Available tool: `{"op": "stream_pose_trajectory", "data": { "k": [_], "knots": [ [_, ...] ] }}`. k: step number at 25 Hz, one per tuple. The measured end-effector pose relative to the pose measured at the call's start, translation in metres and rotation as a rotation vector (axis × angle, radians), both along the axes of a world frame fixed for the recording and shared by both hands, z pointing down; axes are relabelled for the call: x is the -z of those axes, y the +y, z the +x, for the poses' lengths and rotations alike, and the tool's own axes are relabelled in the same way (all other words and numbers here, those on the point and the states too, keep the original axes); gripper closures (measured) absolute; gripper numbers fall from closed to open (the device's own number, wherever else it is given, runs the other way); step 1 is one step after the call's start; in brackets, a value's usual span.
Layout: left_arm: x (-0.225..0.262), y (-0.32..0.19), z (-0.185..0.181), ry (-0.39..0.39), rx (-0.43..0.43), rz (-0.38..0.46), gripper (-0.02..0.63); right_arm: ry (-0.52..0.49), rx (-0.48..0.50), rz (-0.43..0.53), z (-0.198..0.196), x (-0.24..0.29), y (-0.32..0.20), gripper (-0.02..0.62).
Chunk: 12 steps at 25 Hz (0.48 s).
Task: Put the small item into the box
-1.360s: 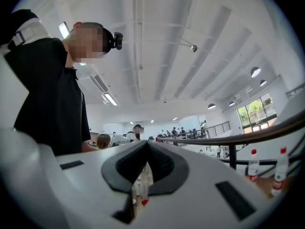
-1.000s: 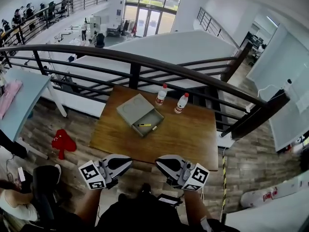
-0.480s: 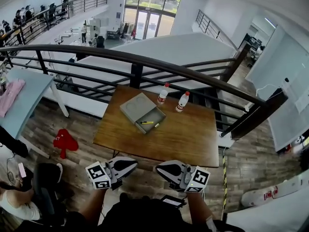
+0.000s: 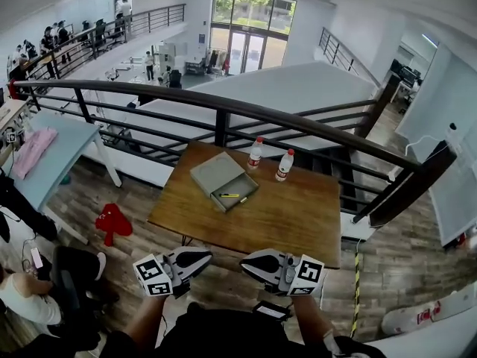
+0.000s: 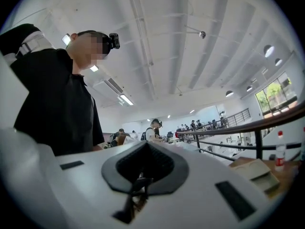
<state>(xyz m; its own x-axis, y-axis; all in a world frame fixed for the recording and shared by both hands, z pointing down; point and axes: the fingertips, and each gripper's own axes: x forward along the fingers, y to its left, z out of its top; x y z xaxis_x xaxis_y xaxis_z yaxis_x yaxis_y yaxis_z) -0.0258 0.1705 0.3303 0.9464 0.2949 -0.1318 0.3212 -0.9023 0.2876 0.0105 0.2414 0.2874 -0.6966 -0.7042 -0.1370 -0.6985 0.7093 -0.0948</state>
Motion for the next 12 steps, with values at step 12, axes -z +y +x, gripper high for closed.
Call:
{"op": "stream_pose_trajectory", "data": {
  "k": [12],
  "knots": [
    [-0.011, 0.068, 0.03, -0.068, -0.046, 0.079, 0.589, -0.111, 0.099, 0.049, 0.031, 0.002, 0.059, 0.586]
  ]
}}
